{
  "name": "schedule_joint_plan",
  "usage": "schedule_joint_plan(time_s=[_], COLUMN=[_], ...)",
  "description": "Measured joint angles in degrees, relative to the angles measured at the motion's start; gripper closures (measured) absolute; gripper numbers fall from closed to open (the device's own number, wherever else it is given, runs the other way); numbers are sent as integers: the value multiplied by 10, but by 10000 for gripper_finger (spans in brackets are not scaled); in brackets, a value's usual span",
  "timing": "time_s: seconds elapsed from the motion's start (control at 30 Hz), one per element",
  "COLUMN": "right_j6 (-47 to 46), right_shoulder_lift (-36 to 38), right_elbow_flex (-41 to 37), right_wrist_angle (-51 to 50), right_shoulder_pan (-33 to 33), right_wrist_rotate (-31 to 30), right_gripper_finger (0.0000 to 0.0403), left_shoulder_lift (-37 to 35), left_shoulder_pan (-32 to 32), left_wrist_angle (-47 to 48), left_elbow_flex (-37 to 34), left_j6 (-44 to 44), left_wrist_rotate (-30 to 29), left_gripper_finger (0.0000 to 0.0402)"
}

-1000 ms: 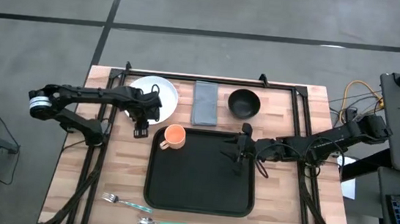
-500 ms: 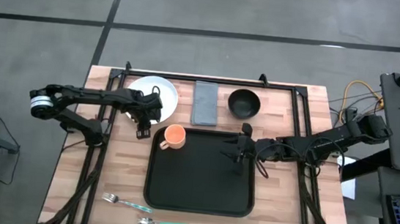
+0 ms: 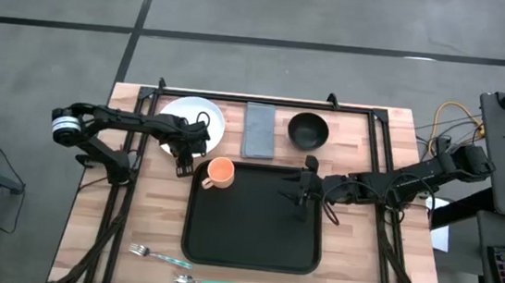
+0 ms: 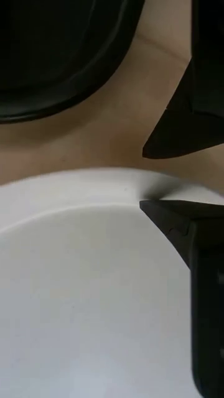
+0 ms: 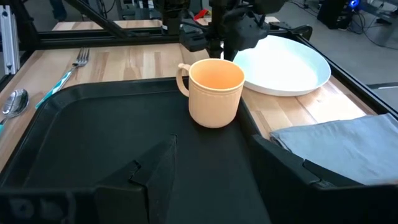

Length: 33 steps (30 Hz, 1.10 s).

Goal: Set up tray
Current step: Put the white plate to the bottom of the orange mug on the black serving tray

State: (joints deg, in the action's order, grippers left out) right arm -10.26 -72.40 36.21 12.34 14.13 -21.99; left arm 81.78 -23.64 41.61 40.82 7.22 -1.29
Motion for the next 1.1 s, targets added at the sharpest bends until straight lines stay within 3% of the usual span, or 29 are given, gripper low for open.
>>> schedule_joint_plan(time_s=[0.2,0.33,0.5,0.63,0.8,1.1], right_j6=[-1,-12,-19,-30,-66,-165], right_shoulder_lift=[0,2,21,42,75,164], right_elbow_flex=[0,0,0,0,0,0], right_wrist_angle=[0,-1,-2,-14,-110,-228], right_shoulder_pan=[0,0,0,-1,-3,-6], right_wrist_rotate=[0,0,-4,-6,-96,-97], right_gripper_finger=[213,214,214,213,213,213], left_shoulder_lift=[-3,-13,-28,-47,-46,-23], left_shoulder_pan=[0,2,35,60,123,283], left_wrist_angle=[-1,17,96,136,215,258], left_elbow_flex=[6,25,84,155,272,426], left_j6=[-23,-52,-76,-82,-89,-82], left_wrist_rotate=[-27,-48,-119,-124,-186,-275], left_gripper_finger=[387,398,401,401,401,401])
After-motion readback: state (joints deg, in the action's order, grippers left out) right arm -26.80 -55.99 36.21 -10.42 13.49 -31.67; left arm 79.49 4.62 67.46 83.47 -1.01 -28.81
